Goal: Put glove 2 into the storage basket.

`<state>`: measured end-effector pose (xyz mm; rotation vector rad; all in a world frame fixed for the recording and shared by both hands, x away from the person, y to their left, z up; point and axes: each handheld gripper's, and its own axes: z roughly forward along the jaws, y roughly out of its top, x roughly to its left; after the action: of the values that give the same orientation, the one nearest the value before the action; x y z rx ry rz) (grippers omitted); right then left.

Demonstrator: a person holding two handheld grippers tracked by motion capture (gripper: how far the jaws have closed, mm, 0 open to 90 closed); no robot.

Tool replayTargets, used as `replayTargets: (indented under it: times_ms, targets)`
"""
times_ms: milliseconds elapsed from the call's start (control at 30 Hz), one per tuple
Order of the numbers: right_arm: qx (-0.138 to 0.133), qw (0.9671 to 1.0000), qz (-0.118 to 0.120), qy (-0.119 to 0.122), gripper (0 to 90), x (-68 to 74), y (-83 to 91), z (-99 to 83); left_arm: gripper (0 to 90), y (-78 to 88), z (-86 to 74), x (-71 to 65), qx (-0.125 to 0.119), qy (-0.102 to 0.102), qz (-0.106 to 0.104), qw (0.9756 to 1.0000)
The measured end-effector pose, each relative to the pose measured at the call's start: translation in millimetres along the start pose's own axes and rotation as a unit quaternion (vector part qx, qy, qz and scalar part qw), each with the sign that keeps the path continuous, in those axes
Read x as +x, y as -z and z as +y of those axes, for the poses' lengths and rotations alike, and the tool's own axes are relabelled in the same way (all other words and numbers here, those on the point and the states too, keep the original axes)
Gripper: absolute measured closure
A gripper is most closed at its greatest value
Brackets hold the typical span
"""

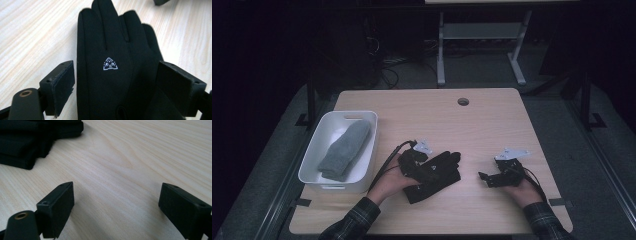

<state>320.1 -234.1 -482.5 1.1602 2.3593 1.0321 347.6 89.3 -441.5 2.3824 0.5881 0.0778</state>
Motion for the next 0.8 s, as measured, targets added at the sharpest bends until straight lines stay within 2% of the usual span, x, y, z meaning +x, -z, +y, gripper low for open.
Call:
replayTargets:
  times_ms: [100,133,333,400,433,700,733,800]
  targets:
    - [0.000,1.0000,0.000,0.000,12.8,0.0,0.0,0.0,14.1,-4.9,-0.9,-1.5,0.008,-0.005,0.002,1.0000]
    - [0.000,1.0000,0.000,0.000,12.9,0.0,0.0,0.0,14.1,-5.8,-1.0,-1.2,0.017,-0.016,0.004,0.9997]
    - [0.000,1.0000,0.000,-0.001,12.9,0.1,0.1,0.0,13.7,-10.2,-2.4,-2.4,0.019,-0.011,0.004,0.9998]
    - [0.000,1.0000,0.000,-0.001,12.9,0.2,0.1,0.0,13.7,-11.5,-3.3,-2.0,0.024,-0.018,0.005,0.9995]
    - [0.000,1.0000,0.000,-0.001,12.9,0.2,0.1,0.1,13.7,-13.0,-3.9,-2.8,0.018,-0.010,0.004,0.9998]
    - [0.001,1.0000,0.000,-0.001,12.9,0.2,-0.1,0.1,13.7,-15.8,-8.3,-1.8,0.012,-0.008,0.004,0.9999]
    - [0.001,1.0000,0.000,-0.001,12.9,0.2,-0.1,0.2,13.7,-15.4,-8.8,0.3,0.020,-0.014,0.001,0.9997]
    - [0.001,1.0000,0.000,-0.001,12.9,0.2,0.0,0.2,13.4,-18.2,-11.0,1.4,0.011,0.006,-0.008,0.9999]
